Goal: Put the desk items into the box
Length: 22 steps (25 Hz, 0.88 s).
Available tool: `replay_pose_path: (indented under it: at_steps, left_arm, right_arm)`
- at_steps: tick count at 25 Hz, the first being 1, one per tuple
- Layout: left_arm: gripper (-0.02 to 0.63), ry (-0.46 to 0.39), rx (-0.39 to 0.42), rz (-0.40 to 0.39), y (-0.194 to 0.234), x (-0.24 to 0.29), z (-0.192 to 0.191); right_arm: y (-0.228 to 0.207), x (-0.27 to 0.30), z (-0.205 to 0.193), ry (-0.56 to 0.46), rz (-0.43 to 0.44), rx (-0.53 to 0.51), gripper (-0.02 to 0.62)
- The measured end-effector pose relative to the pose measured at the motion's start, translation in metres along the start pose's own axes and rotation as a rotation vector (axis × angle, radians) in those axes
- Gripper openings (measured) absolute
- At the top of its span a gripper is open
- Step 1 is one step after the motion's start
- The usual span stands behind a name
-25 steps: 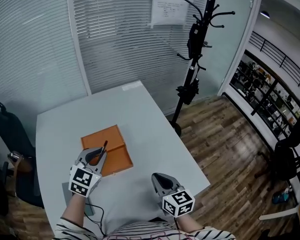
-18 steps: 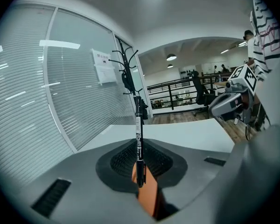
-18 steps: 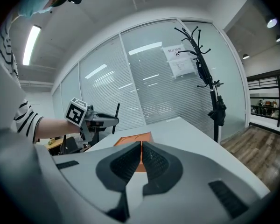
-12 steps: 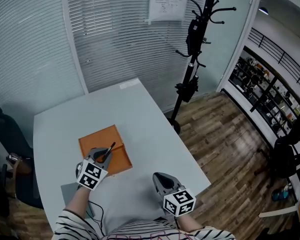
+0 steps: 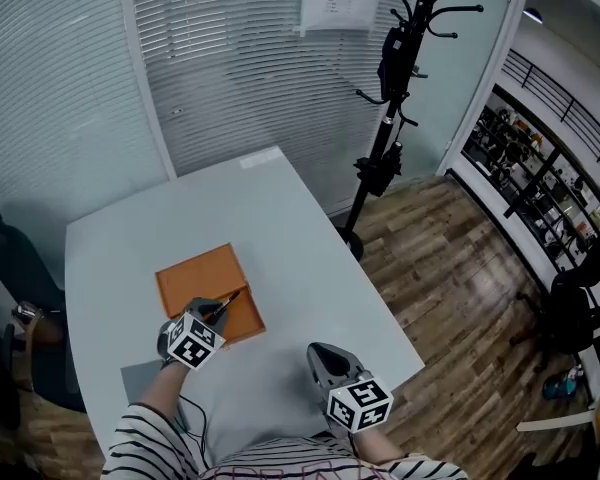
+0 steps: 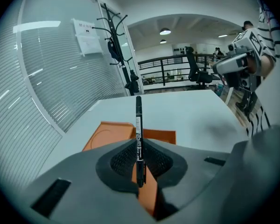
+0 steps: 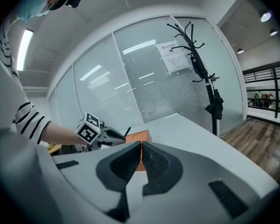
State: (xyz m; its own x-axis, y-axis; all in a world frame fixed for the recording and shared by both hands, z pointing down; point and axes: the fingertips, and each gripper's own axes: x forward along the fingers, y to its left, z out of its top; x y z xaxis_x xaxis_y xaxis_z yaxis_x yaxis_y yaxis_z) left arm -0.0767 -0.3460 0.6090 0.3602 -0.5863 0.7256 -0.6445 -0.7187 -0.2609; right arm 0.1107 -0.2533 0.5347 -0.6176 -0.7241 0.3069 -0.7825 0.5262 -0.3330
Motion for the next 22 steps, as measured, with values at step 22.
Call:
replay_pose_path:
  at_steps: [22]
  left_arm:
    - [0.054,0.304,-0.021,-0.108,-0.02,0.08,-0.073]
  right_arm:
    - [-0.027,-0.006,-0.032,0.052,-0.056,0.094,0.028]
